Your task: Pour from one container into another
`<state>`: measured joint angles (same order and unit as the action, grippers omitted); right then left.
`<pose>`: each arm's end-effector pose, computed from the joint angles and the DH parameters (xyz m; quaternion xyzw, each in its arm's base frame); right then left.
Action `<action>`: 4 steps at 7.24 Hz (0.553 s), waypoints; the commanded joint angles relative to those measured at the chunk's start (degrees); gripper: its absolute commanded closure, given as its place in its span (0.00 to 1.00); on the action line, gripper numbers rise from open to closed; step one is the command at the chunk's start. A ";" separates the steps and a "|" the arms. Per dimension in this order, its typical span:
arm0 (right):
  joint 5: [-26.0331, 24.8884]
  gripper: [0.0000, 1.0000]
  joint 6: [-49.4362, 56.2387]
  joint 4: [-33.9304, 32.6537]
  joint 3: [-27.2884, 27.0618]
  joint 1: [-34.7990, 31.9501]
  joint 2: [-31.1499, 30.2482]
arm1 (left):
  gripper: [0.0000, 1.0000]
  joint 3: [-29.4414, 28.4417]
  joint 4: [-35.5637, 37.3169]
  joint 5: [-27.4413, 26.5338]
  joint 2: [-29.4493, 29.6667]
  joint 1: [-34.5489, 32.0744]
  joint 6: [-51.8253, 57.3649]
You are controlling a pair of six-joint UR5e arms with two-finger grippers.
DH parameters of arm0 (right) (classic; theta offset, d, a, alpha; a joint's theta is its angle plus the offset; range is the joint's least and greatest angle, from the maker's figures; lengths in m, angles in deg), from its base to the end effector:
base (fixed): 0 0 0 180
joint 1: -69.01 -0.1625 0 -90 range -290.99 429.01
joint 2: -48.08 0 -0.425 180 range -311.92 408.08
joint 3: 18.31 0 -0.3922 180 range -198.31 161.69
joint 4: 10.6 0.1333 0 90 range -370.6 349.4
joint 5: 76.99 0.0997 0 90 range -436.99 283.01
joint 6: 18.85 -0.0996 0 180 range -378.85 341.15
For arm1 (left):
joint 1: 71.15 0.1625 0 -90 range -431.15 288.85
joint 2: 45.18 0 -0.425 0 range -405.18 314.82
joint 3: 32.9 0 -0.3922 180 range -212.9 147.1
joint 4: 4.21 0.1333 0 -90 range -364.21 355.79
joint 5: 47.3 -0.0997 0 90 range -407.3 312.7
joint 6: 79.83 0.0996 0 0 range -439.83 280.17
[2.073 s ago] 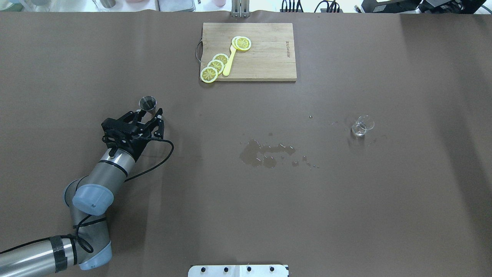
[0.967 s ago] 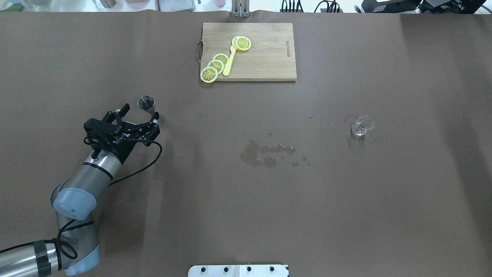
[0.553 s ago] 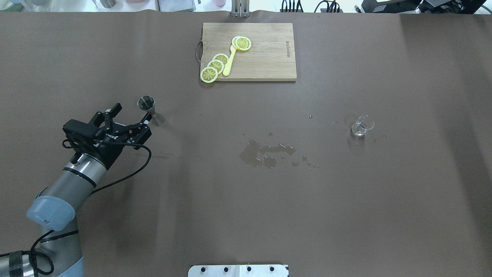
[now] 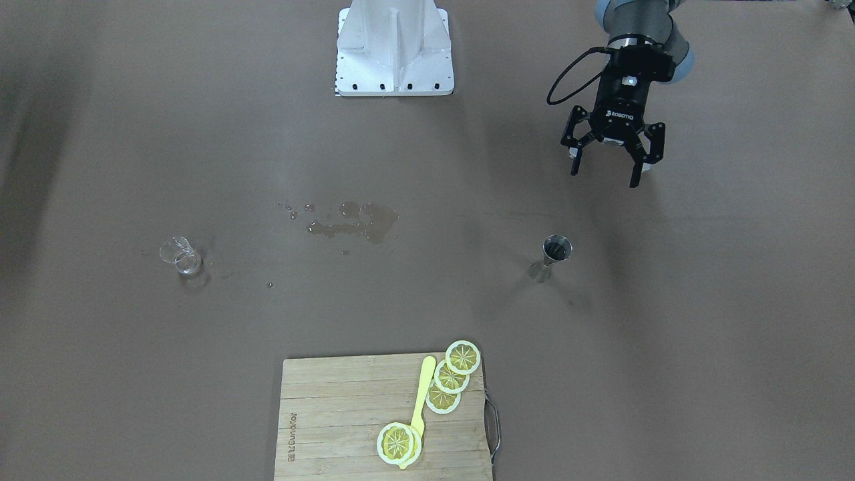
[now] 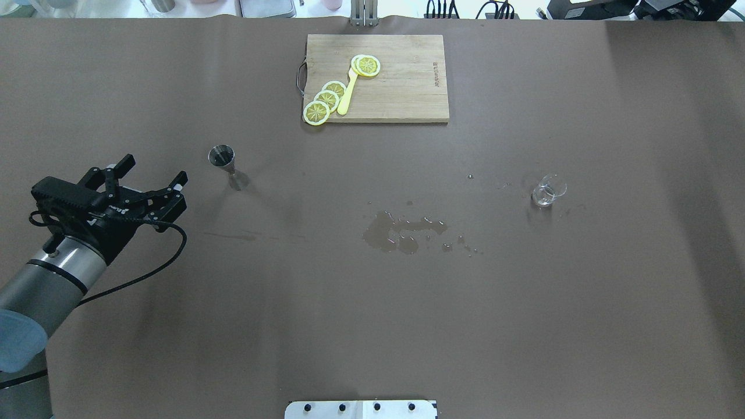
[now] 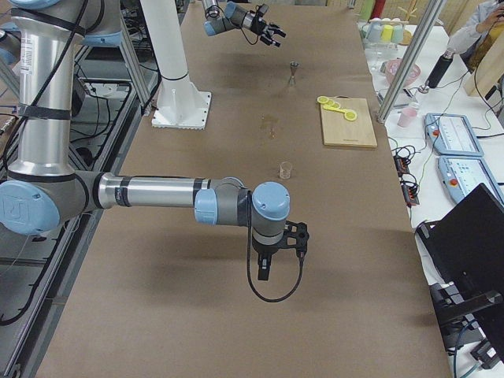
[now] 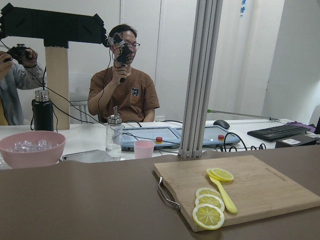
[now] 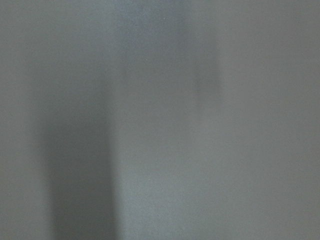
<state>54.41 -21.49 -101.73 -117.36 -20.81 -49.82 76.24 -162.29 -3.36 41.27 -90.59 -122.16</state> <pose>0.0661 -0.4336 0.6503 -0.0085 -0.3534 0.0200 0.9352 0.3383 -0.3368 0.3898 0.5822 0.3504 -0.0858 0.7286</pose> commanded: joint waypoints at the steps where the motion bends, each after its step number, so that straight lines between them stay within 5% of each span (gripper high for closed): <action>1: 0.00 0.00 0.00 -0.01 -0.01 0.00 -0.01 | 0.01 5.19 7.24 6.27 -6.61 -1.20 -0.03; 4: 0.26 0.00 0.00 -0.02 -0.01 0.00 -0.10 | 0.01 5.74 13.46 35.42 -8.93 -14.88 0.06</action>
<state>54.56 -21.48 -101.74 -117.36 -20.81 -49.85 81.80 -152.40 20.85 32.90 -100.34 -122.18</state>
